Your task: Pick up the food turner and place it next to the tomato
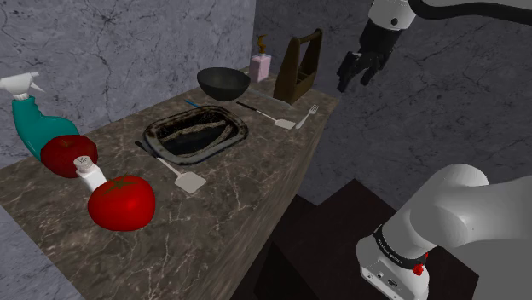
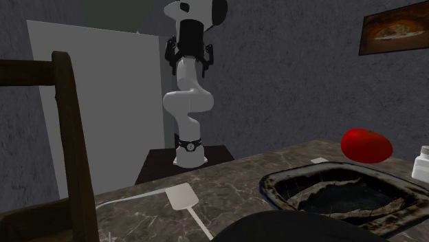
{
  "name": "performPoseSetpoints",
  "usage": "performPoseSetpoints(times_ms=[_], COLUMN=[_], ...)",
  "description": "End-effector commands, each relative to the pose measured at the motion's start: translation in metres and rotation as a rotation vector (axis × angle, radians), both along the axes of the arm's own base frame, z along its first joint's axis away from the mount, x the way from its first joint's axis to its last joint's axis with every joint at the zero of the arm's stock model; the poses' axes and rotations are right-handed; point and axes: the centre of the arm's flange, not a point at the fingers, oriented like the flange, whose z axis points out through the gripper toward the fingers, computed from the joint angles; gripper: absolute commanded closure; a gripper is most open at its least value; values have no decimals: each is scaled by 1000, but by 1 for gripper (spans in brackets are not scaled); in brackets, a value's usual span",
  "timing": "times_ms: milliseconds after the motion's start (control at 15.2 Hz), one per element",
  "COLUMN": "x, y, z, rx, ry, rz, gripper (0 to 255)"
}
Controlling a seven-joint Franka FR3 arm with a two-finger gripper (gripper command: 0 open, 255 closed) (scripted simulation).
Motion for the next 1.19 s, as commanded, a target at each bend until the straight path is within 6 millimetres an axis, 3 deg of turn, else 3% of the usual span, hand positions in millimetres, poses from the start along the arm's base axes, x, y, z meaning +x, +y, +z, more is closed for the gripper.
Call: performPoseSetpoints(times_ms=[0,594,1122], x=[0,99,188], y=[0,-23,-31], z=[0,-64,-124], rx=[0,24,46], ry=[0,21,40], rz=[0,133,251], gripper=[0,0,0])
